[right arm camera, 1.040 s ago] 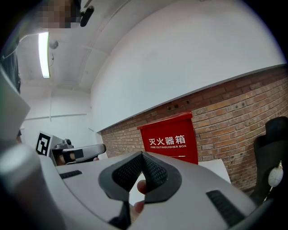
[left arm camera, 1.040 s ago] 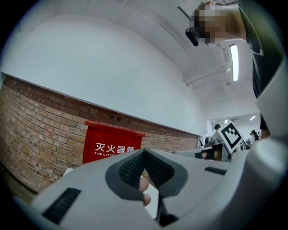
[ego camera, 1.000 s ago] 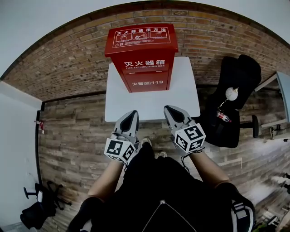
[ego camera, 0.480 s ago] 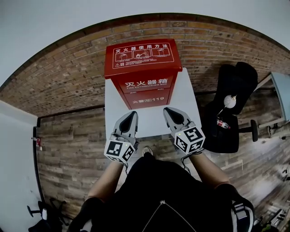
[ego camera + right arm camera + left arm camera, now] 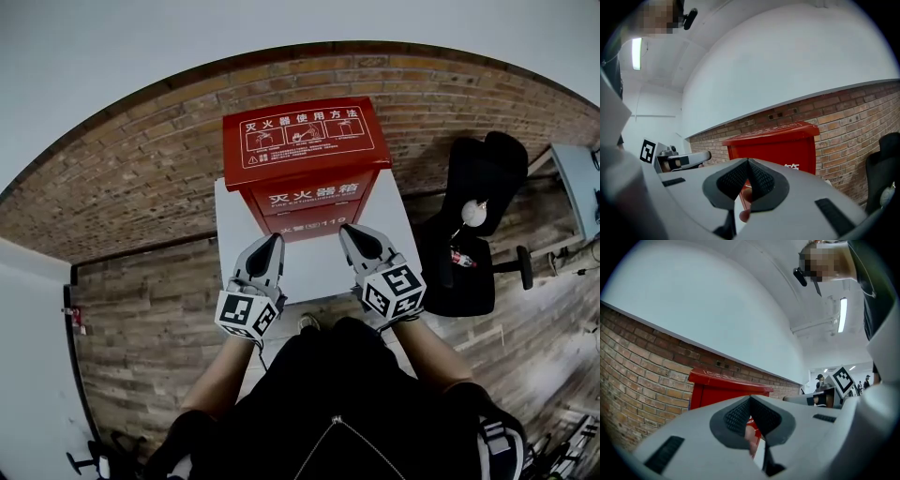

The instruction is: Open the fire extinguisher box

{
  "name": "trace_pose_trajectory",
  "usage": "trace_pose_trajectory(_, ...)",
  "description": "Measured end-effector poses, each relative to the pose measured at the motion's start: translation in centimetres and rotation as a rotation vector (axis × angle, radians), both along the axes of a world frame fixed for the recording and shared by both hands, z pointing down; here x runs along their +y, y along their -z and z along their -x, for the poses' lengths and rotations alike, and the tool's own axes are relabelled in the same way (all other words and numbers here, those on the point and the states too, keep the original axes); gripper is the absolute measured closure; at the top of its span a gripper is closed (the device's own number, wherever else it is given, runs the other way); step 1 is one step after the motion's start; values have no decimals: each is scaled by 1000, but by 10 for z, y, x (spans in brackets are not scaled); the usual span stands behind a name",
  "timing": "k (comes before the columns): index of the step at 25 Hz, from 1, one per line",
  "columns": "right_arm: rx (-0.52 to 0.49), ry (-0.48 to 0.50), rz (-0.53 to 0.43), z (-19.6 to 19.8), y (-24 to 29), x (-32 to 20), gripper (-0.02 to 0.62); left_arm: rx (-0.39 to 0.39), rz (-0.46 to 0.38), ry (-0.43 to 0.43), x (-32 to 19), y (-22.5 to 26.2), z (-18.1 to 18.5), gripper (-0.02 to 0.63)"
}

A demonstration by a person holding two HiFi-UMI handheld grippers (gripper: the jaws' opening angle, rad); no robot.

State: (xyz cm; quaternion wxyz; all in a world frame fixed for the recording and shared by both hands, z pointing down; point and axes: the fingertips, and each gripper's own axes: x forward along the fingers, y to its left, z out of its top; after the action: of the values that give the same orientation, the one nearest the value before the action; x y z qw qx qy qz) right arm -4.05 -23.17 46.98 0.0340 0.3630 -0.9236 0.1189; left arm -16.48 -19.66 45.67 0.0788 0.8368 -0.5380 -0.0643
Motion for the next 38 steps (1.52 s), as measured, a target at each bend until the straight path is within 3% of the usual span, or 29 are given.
trace_pose_trajectory(13, -3, 52, -45, -6, 12, -36, 577, -15, -7, 53, -22, 6, -3, 558)
trace_pose_trajectory(18, -20, 82, -84, -20, 26, -53, 572, -19, -70, 37, -33, 26, 1, 551)
trace_pose_trajectory(22, -13, 100, -139, -32, 44, -67, 466, -57, -97, 33, -43, 38, 9, 419)
trace_pose_trajectory(26, 14, 49, -185, -49, 54, -89, 388, -93, -109, 54, -54, 45, 27, 344)
trace_pose_trajectory(32, 39, 0, -157, -71, 44, -120, 333, -144, -62, 132, -74, 32, 76, 252)
trace_pose_trajectory(38, 40, 10, -93, -81, 24, -142, 313, -12, 10, 91, -96, 14, 112, 212)
